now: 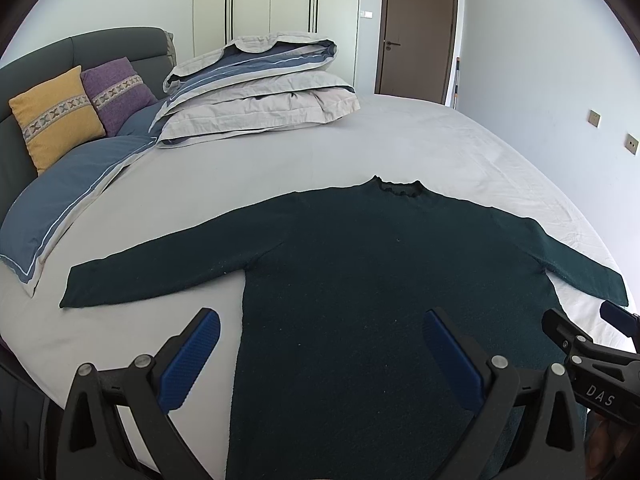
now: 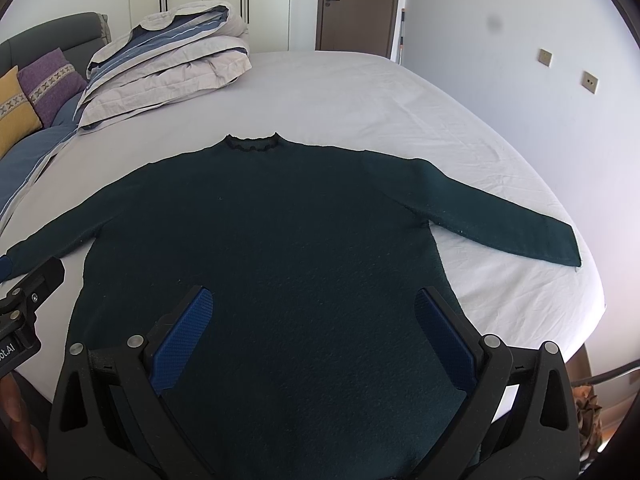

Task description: Fold small clothes

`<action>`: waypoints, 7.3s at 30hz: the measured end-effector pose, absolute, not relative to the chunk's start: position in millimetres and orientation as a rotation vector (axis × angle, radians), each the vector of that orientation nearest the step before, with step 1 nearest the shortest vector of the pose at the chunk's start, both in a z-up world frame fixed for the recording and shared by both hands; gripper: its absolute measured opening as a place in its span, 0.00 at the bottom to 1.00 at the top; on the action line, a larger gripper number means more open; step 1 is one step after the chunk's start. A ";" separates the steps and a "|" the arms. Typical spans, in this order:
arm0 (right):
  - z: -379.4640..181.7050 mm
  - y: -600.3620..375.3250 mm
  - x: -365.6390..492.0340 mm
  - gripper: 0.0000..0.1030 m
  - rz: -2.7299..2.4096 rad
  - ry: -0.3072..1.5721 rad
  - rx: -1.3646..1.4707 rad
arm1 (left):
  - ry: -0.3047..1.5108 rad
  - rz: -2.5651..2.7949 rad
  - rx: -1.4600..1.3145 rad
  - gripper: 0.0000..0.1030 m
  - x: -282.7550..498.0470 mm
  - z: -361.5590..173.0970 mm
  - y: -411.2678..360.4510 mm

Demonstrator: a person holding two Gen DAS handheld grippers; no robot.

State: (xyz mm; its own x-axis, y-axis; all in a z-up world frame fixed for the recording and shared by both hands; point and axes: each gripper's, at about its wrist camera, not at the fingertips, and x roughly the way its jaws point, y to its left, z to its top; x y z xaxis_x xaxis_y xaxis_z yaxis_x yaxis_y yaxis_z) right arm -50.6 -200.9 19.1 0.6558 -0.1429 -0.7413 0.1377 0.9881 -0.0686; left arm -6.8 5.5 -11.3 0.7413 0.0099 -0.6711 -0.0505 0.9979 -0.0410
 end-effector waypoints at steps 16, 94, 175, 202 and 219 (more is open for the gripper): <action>18.6 -199.0 -50.9 1.00 -0.159 0.842 -0.009 | 0.737 0.034 -0.055 1.00 -6.8 -11.1 5.4; -80.4 -713.7 8.8 0.09 -0.482 0.572 0.896 | 0.944 -0.222 -0.292 0.91 86.2 -74.1 -26.3; -120.1 -484.5 222.2 0.05 -0.109 0.970 0.395 | 0.813 -0.203 -0.390 0.09 214.8 -131.6 8.8; -118.5 -424.0 122.7 0.23 -0.139 1.042 0.218 | 0.842 -0.222 -0.439 0.13 207.3 -141.5 18.6; -122.3 -445.3 130.5 0.16 -0.168 0.983 0.201 | 0.848 -0.221 -0.463 0.13 197.8 -143.0 20.0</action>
